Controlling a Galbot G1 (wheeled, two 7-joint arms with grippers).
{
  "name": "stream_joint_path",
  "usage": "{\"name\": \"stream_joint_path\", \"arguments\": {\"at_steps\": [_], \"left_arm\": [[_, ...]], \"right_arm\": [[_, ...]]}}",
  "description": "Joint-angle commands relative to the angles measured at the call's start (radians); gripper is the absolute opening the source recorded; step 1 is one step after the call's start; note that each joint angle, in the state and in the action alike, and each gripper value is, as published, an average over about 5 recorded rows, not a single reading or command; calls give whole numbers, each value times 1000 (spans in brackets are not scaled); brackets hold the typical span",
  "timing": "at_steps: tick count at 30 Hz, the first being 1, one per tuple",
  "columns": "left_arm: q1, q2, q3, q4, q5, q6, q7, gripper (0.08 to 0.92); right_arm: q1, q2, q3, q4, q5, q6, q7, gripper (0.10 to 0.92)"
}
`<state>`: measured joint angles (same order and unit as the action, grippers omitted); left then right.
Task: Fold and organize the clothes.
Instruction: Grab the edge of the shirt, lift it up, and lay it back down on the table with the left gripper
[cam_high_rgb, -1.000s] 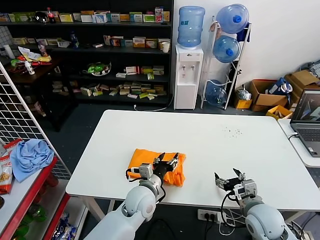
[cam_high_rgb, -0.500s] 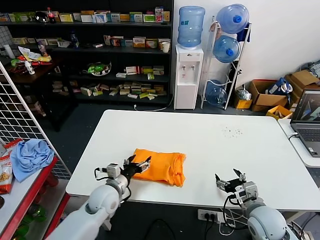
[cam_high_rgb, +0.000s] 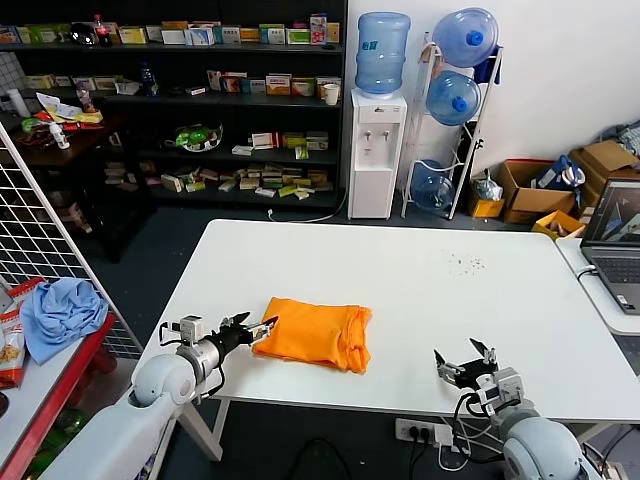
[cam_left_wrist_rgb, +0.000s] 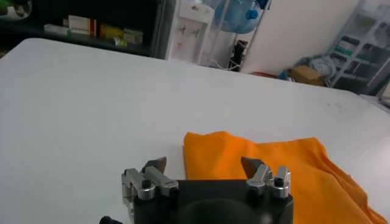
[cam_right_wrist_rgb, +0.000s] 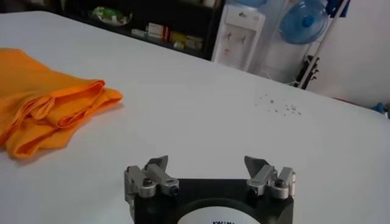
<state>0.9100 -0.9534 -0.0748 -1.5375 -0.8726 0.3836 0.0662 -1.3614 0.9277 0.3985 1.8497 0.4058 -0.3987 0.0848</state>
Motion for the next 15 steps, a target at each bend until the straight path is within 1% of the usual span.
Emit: {"name": "stream_joint_path", "arguments": {"at_steps": [1,8,15], "left_arm": [[-30,2,-8,88,-22,46,86,823],[-44,-20,17,114,-22,53,83,823],[-56,-49,38,114,-17,65,71,823]], "right_arm": [[1,-2,1,-4,-7,9,-9,823],[10,0,-3,-2,-8,3,-2,823],[13,3,-6,3,-7,-4,0,823]]}}
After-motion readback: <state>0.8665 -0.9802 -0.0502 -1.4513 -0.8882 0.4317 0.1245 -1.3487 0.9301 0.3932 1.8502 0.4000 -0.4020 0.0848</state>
